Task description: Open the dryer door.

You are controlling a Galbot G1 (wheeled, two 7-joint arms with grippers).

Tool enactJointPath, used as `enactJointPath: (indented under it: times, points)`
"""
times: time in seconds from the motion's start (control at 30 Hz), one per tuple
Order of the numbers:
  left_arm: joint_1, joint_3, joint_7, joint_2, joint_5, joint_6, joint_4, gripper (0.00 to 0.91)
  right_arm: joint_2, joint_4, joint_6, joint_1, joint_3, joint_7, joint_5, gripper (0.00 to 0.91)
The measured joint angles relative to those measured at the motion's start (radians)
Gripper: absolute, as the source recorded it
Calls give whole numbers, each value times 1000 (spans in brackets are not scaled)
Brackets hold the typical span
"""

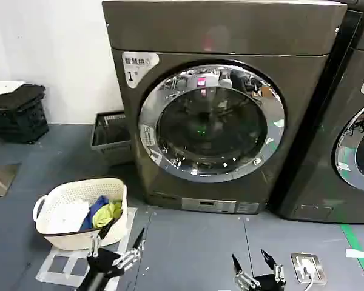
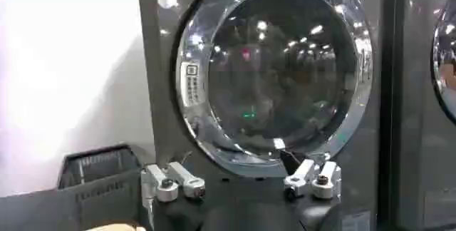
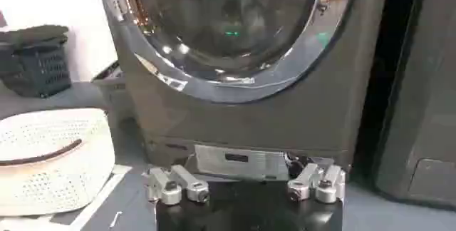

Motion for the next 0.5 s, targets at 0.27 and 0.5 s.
enactJointPath:
  times: [0.27,0.5]
  points:
    - [9,-4,1,-1,11,0,-19,907,-23,-45,43,60,24,-63,-39,907]
    - [26,-5,1,-5,23,-1,-35,907,-60,-80,-34,175,46,-84,33,907]
